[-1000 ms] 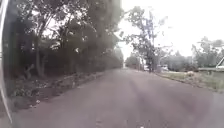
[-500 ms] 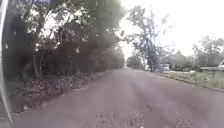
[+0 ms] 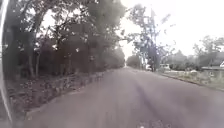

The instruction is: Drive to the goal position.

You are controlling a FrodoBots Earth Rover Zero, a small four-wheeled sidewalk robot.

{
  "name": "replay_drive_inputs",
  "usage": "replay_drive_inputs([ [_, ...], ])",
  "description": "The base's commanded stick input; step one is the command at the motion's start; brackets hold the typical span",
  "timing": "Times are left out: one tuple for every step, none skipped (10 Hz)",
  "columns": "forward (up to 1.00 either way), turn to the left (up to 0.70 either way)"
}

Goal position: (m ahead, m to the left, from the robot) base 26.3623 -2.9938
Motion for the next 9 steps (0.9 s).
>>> replay_drive_inputs([
  [0.7, 0.01],
  [0.7, 0.01],
  [0.7, 0.01],
  [0.7, 0.01],
  [0.7, 0.01],
  [0.7, 0.01],
  [0.7, 0.01],
  [0.7, 0.01],
  [0.7, 0.01],
])
